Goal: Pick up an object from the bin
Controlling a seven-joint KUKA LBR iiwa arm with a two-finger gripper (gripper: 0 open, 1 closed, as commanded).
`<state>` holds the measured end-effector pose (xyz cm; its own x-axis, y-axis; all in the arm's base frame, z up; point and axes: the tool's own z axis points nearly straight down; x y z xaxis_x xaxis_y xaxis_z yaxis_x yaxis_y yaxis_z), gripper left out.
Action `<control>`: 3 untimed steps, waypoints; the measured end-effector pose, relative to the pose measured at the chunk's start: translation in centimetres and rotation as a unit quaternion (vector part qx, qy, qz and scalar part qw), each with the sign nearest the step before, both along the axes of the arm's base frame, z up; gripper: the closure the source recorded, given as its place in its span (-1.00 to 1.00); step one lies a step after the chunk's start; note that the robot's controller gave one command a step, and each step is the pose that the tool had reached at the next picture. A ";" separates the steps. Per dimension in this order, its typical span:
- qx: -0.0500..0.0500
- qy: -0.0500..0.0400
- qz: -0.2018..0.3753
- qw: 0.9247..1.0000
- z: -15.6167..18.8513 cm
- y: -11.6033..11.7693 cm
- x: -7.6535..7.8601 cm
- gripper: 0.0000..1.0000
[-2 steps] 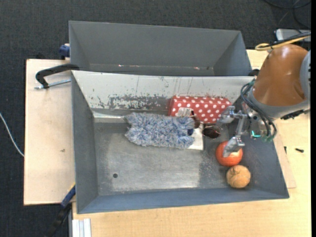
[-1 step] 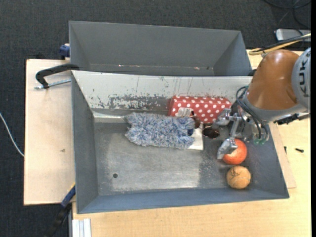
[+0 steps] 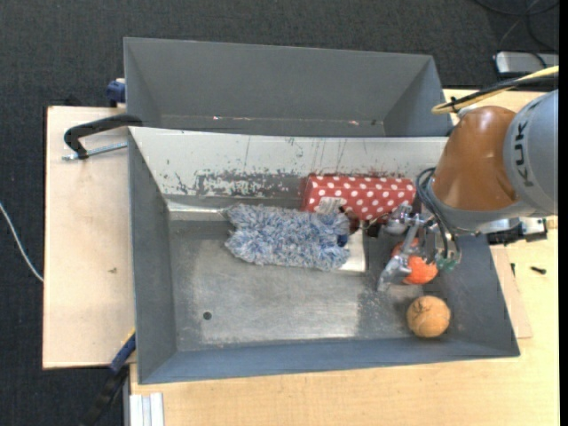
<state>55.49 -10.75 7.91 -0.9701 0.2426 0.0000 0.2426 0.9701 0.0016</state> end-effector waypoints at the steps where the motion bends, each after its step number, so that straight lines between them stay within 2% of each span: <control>1: -0.001 0.000 0.012 1.000 2.8 2.8 1.9 -1.00; 2: 0.000 -0.004 0.045 0.999 1.2 -0.4 0.3 -1.00; 3: 0.003 0.002 0.031 1.000 -0.1 -3.2 0.0 -1.00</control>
Offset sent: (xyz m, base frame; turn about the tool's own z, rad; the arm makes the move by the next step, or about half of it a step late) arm -0.0163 -0.0391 -0.0091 -0.1086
